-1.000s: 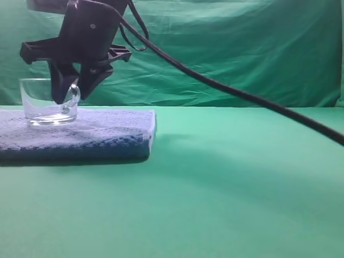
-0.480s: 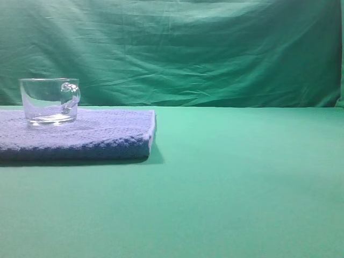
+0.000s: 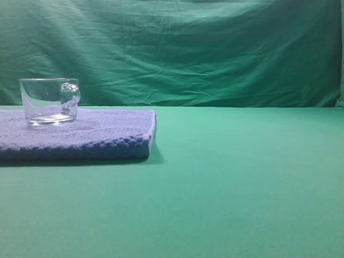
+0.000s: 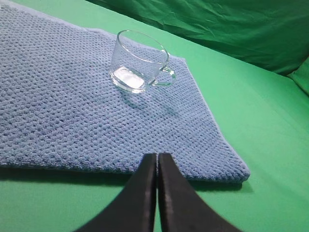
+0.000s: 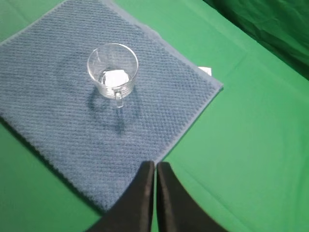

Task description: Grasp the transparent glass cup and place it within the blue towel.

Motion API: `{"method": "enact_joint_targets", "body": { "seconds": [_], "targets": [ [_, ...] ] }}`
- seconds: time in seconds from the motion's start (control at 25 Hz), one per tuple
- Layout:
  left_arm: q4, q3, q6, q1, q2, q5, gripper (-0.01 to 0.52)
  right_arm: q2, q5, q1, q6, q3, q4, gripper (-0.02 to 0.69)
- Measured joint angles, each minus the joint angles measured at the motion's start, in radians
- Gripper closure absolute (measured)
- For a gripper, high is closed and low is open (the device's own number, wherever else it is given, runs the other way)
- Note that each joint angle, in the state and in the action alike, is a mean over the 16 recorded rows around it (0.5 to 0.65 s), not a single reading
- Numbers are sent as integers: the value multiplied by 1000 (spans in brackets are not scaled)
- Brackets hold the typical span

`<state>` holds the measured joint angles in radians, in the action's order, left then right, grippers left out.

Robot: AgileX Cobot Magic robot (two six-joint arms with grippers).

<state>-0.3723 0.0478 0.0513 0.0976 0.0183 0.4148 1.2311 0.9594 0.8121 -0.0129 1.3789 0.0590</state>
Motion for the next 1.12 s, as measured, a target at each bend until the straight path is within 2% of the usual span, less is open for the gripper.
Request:
{"method": "enact_joint_targets", "body": {
  "seconds": [0.28,0.64,0.88,1.12],
  "targets": [
    [0,0,0,0,0,0,514,-317,-40,0,-2,-275,-36,665],
    [0,0,0,0,0,0,514,-596,-39,-29,-3,-435,-5,665],
    [0,0,0,0,0,0,514,-743,-170,-153,-3,-568,32,665],
    [0,0,0,0,0,0,514,-899,-362,-357,-3,-778,50,665]
  ]
}}
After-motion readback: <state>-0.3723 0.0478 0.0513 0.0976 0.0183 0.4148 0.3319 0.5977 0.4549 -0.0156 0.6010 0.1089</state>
